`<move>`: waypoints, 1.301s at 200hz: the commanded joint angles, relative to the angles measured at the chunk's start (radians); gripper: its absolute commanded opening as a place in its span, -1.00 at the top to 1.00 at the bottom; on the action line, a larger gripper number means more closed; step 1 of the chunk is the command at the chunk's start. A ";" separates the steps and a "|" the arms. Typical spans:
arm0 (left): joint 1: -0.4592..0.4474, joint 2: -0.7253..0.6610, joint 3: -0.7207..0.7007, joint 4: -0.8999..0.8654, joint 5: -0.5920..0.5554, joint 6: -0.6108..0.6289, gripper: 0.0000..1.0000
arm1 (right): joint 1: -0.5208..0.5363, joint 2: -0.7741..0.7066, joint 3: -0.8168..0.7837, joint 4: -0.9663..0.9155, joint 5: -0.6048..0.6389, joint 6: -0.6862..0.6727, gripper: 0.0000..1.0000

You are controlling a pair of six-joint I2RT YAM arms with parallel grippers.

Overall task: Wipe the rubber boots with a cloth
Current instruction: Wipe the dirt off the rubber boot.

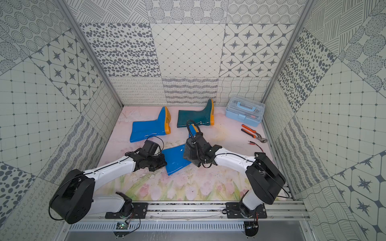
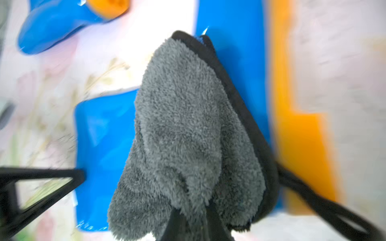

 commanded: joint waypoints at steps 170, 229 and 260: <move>0.008 -0.051 -0.027 -0.083 0.002 0.051 1.00 | -0.110 0.268 0.413 -0.205 -0.069 -0.285 1.00; 0.009 -0.034 -0.020 -0.091 -0.002 0.050 1.00 | 0.097 0.474 0.611 -0.201 -0.153 -0.194 1.00; 0.010 -0.076 -0.030 -0.100 -0.017 0.053 1.00 | 0.192 0.435 0.529 -0.095 -0.225 -0.082 1.00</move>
